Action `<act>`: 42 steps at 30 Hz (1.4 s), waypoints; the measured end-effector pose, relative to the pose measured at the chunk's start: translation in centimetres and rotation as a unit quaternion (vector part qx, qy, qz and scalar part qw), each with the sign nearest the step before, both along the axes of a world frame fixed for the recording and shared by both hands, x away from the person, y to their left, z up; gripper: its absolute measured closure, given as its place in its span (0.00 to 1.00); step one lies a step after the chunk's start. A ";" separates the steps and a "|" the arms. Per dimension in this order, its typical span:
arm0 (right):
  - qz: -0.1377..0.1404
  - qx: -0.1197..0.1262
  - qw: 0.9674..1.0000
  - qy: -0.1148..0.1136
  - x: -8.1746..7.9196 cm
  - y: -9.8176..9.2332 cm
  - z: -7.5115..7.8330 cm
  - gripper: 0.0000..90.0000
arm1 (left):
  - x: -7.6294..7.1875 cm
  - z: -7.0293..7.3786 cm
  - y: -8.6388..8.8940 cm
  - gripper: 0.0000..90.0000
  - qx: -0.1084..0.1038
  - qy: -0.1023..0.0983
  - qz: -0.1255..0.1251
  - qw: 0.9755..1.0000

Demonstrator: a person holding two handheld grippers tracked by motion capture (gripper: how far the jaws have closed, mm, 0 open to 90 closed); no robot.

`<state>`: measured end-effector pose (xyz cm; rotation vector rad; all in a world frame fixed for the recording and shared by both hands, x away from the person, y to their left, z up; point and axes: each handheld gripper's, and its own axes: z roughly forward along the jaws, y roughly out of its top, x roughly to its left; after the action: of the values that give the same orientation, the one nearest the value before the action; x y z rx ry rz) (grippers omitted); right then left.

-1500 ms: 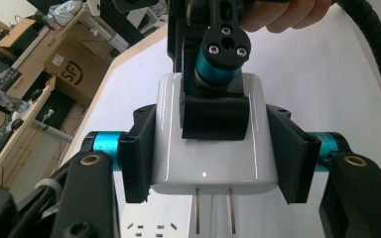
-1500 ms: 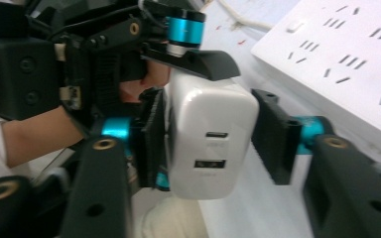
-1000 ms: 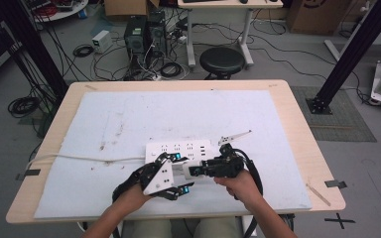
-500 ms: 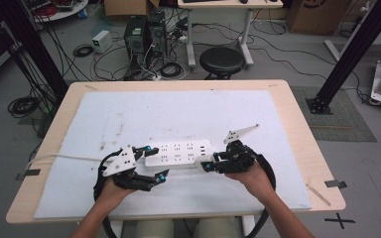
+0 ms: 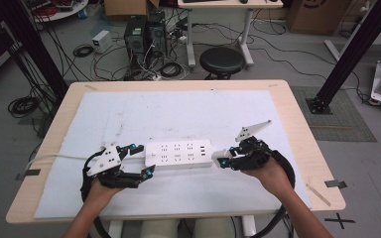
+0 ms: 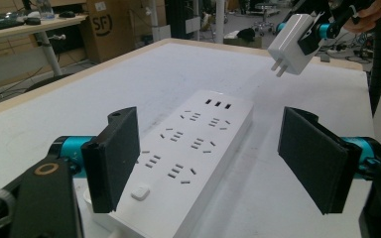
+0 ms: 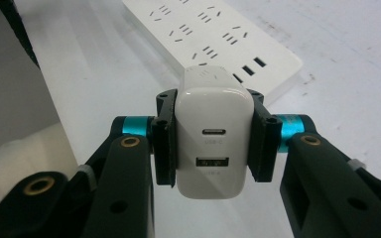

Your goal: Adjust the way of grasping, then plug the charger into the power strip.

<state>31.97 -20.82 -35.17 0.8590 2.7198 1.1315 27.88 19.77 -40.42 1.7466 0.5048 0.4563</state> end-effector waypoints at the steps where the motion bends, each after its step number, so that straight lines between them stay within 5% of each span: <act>1: 0.000 0.001 1.000 -0.001 0.0 -0.2 0.1 0.71 | 0.0 0.0 0.0 0.27 0.000 -0.001 0.001 1.000; 12: -0.007 -0.010 1.000 -0.011 0.9 -1.0 1.6 0.71 | -0.3 -0.1 0.4 0.27 0.021 -0.003 0.007 1.000; 23: 0.036 -0.056 0.998 -0.022 2.8 1.4 3.6 0.71 | -0.8 -1.0 1.9 0.27 0.029 -0.004 0.028 0.999; 42: 0.131 -0.165 0.977 -0.031 6.2 8.4 4.1 0.71 | -1.7 -1.6 3.5 0.27 0.017 -0.008 0.041 0.999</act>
<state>38.19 -12.38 -31.02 0.4243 2.9095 0.6891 26.21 23.29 -42.06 1.7590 0.5608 0.5388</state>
